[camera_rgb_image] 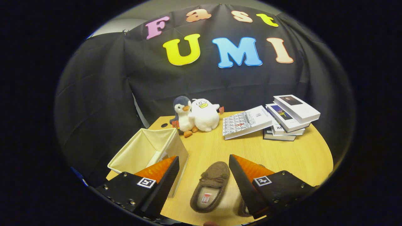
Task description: Open the storage box then place both shoes into the box .Put the left shoe in first, then the right shoe, with the right side of both shoes facing outward in a uniform manner.
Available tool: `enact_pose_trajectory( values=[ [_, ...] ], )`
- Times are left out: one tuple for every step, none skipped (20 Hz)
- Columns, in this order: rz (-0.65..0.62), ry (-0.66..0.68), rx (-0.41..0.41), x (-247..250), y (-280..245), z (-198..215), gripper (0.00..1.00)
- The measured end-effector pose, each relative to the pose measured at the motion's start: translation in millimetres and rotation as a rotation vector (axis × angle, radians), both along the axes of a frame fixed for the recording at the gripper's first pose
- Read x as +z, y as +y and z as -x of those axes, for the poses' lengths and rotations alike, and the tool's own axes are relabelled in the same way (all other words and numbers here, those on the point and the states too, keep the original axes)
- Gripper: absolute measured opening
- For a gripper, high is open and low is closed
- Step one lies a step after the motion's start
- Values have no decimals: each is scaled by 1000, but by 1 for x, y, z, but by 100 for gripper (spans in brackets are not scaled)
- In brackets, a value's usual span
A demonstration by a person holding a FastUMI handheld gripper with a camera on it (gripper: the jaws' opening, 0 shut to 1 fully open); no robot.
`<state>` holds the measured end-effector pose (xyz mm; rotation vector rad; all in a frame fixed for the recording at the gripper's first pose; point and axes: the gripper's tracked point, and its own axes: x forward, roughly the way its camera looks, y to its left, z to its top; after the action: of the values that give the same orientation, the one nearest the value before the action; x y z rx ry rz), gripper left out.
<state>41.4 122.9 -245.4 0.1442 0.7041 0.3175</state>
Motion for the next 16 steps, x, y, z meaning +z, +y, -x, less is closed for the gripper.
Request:
enact_pose_trajectory(
  values=[
    [6, 20, 3, -10, -3, 3, 98],
    [13, 41, 5, -20, -4, 6, 98],
    [23, 59, 10, -30, -7, 9, 98],
    [37, 76, 13, -40, -9, 11, 98],
    [47, 93, 18, -50, -10, 13, 98],
    [58, 109, 24, -59, -11, 15, 98],
    [70, 125, 30, -69, -12, 16, 98],
    [83, 140, 34, -77, -15, 19, 98],
    [91, 154, 39, -84, -17, 21, 98],
    [103, 173, 44, -92, -19, 24, 98],
    [112, 188, 50, -100, -21, 28, 98],
    [123, 207, 52, -107, -23, 32, 98],
    [132, 231, 61, -115, -25, 35, 98],
    [139, 251, 68, -124, -25, 37, 98],
    [147, 267, 74, -130, -26, 39, 98],
    [153, 283, 80, -135, -28, 40, 98]
  ],
)
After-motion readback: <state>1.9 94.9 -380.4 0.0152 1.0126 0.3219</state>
